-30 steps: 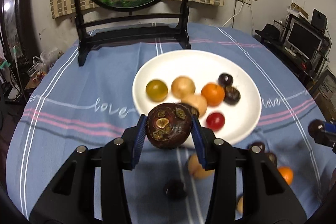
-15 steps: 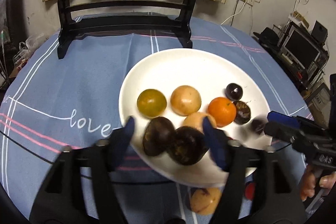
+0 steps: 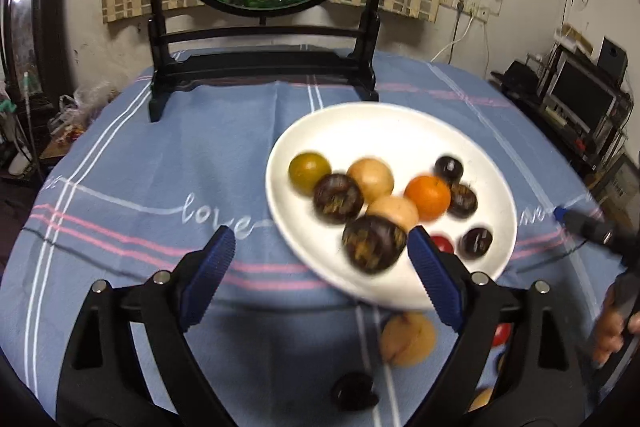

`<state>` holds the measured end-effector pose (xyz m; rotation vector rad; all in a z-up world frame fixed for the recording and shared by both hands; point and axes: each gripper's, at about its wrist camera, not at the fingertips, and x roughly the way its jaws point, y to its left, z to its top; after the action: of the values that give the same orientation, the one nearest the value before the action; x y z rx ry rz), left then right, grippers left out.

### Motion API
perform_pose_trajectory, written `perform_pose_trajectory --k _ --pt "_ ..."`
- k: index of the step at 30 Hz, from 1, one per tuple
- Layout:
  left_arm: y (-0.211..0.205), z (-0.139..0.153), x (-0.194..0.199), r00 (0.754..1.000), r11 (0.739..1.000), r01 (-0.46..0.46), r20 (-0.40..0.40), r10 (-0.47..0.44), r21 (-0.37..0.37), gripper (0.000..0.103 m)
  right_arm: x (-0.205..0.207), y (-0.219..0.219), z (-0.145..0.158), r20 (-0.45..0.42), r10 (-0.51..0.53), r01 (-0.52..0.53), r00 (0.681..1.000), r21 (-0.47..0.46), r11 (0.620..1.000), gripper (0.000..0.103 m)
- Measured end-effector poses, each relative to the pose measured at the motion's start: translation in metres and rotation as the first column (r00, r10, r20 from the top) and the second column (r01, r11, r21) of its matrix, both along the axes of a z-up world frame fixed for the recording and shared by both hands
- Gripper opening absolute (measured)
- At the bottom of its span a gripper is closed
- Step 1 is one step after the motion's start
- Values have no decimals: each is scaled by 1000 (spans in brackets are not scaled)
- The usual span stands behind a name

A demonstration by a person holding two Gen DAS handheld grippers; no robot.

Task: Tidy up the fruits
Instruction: 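Place the patterned fruit on the plate with left tool while right tool places dark fruit, then grasp the small dark purple fruit with the left tool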

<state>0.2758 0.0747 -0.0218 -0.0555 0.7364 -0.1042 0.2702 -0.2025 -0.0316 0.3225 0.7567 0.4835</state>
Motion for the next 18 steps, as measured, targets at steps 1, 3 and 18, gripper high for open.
perform_pose_trajectory --k 1,3,18 --pt "-1 -4 -9 1000 1000 -1 -6 1 22 90 -3 -3 1 0 -5 5 1000 7 1000 93" --pt "-4 -11 -25 1000 998 7 -21 -6 64 90 -9 -8 4 12 -23 23 1000 18 1000 94" --pt "-18 -39 -65 998 980 51 -45 -43 194 90 -29 -42 -2 -42 -90 94 995 105 990 98"
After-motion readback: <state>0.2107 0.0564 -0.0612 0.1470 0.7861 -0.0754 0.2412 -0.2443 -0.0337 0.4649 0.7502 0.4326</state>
